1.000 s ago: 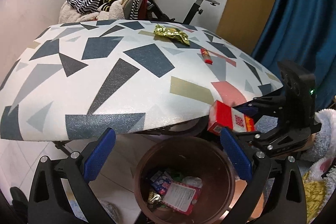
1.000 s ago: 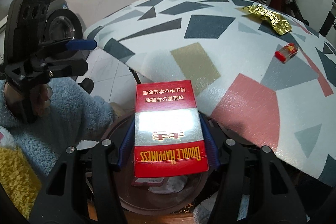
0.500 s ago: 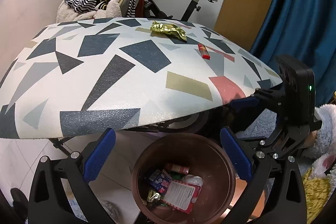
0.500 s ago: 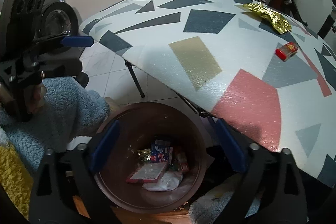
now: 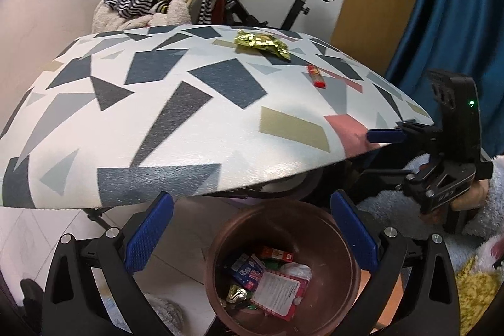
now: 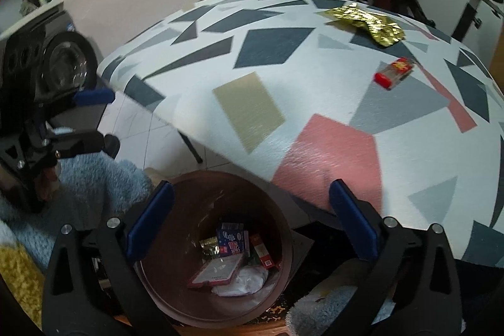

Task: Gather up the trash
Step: 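Move both tools from the bin back over the table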

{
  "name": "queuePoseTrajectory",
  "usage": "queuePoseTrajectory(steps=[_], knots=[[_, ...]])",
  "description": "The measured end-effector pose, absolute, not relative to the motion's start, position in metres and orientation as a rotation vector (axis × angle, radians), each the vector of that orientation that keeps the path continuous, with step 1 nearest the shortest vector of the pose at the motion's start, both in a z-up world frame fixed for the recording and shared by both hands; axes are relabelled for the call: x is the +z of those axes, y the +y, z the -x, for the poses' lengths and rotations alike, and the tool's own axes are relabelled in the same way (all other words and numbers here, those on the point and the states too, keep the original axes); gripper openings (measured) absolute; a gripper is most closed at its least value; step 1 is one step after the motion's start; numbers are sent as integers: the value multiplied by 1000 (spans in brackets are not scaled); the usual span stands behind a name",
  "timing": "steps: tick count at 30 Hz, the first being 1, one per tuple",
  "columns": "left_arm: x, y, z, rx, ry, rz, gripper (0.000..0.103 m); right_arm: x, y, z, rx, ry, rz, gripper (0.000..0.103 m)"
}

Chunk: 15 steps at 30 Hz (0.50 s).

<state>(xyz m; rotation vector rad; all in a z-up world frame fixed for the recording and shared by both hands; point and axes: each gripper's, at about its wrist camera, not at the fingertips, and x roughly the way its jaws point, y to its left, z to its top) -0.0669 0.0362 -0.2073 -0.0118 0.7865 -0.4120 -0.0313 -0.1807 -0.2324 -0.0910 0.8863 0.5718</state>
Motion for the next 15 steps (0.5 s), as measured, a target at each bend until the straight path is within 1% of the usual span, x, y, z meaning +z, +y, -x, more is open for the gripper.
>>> queuePoseTrajectory(steps=[8, 15], knots=[[-193, 40, 51, -362, 739, -3, 97, -218, -204, 9, 506, 873, 56, 97], [-174, 37, 18, -370, 713, -25, 97, -210, -224, -31, 435, 883, 61, 97]])
